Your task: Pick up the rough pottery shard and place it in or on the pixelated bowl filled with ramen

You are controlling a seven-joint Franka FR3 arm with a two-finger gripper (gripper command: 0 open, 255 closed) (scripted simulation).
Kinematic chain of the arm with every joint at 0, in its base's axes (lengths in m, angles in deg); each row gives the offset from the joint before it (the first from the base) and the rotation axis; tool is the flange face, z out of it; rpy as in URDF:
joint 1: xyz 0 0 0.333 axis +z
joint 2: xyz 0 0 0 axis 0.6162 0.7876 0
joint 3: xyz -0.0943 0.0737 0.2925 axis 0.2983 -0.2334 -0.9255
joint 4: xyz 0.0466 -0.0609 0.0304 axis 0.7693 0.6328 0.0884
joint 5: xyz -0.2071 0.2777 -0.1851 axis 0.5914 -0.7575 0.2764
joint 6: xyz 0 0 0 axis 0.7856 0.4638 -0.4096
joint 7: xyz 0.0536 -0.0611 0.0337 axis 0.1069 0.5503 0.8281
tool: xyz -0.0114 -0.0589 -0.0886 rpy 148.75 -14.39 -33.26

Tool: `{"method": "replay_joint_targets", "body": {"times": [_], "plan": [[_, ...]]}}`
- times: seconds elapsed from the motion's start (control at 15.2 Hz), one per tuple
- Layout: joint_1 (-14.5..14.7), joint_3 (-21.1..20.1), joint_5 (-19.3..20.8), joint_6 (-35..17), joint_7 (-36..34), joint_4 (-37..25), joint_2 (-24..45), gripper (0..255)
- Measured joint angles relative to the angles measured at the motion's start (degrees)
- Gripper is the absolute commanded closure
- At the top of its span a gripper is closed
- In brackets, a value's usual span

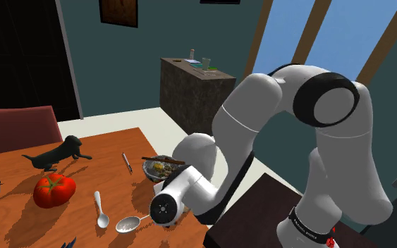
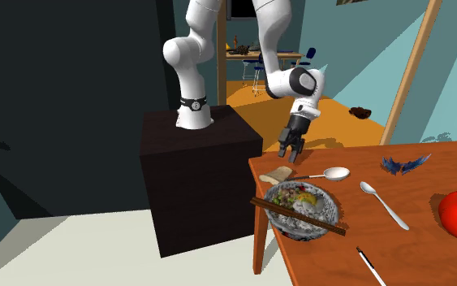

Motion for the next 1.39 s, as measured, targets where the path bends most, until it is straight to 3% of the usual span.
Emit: {"method": "replay_joint_targets", "body": {"times": [0.07,0.2,0.59,1.06,1.12,1.39], "plan": [[3.25,-0.07,1.58,4.14,-2.39,-1.80,2.10,0],[5.82,0.00,2.90,7.60,-4.18,-3.44,3.95,0],[5.63,1.95,6.37,6.30,-6.24,-4.54,7.31,0],[5.47,2.30,6.96,5.84,-6.54,-4.77,7.96,0],[5.47,2.30,6.96,5.84,-6.54,-4.77,7.96,255],[5.46,2.31,6.97,5.85,-6.54,-4.78,7.95,255]]}}
